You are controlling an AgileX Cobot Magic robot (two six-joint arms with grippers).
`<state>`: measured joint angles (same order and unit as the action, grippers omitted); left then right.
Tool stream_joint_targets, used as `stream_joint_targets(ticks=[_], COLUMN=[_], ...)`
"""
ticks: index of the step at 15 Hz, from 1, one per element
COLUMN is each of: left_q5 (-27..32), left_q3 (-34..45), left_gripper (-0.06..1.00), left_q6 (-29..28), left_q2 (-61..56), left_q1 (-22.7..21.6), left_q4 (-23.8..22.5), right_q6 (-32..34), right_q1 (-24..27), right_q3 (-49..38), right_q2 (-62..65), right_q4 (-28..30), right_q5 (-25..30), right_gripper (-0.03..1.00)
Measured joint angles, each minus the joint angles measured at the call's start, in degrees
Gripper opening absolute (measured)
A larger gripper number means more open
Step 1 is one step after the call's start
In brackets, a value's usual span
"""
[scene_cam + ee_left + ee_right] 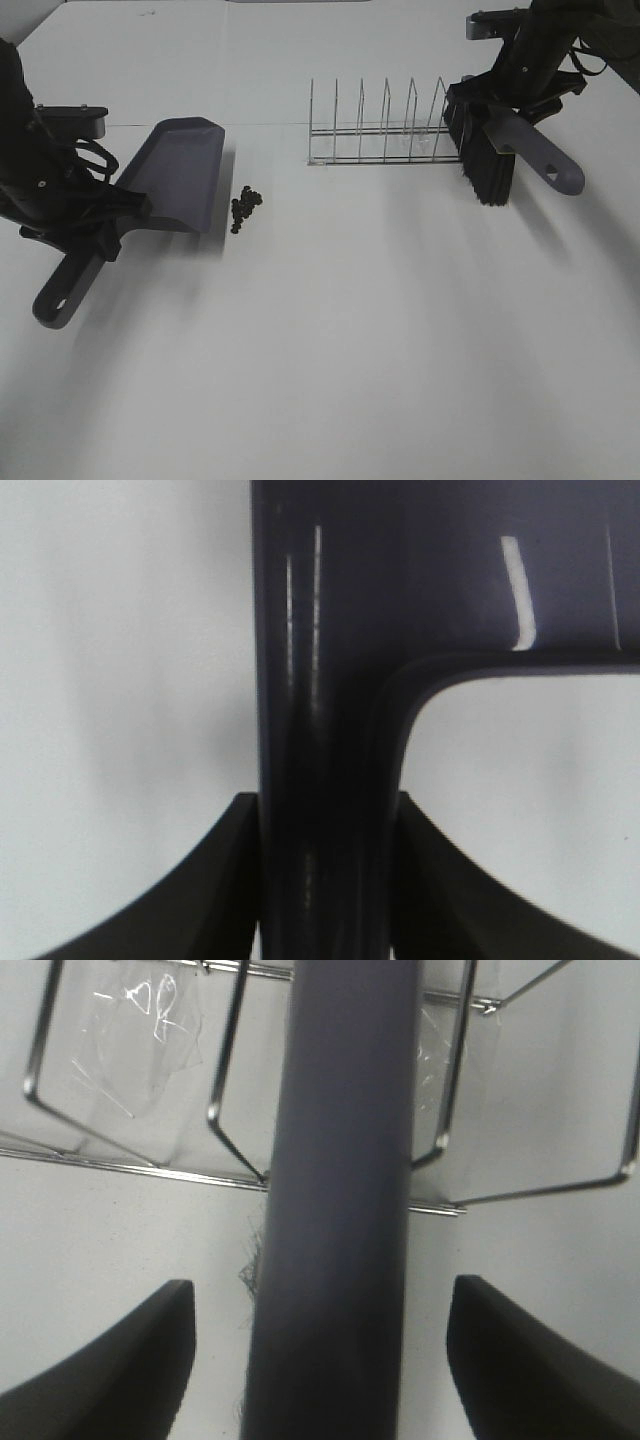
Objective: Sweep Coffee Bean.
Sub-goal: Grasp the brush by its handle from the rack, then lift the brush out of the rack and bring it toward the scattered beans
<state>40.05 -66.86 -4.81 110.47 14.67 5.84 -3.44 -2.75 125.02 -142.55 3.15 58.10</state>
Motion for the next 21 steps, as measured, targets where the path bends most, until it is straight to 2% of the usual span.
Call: stream_joint_targets(ticks=[2,8,13,14,15,20,21], left_q5=[0.0,0.0,0.5,0.7,1.1,1.5,1.5], left_q3=[0.0,0.0,0.0,0.0,0.0,0.0,0.0], left_gripper=[0.32,0.32,0.32,0.32,0.32,0.32,0.32], left_q6=[0.0,0.0,0.0,0.0,0.0,0.0,0.0], left_q2=[0.0,0.0,0.0,0.0,0.0,0.0,0.0], left_q1=[0.0,0.0,0.0,0.0,0.0,0.0,0.0], left_q4=[0.1,0.1,0.1,0.1,0.1,0.1,0.1], right_q6=[0.1,2.5,2.9,3.0,3.4,3.8,3.4], right_q1=[0.0,0.0,-0.1,-0.1,-0.1,-0.1,-0.1], right_q3=[0.1,2.1,4.1,4.1,4.1,4.1,4.1], right_q2=[-1.5,-0.9,5.0,6.6,8.2,13.6,14.0], right_q4=[0.5,1.0,0.7,0.8,1.1,0.6,0.6], right_q5=[-0.5,1.0,2.5,2.5,3.4,4.4,7.8], right_gripper=[0.48,0.48,0.47,0.32,0.28,0.27,0.27])
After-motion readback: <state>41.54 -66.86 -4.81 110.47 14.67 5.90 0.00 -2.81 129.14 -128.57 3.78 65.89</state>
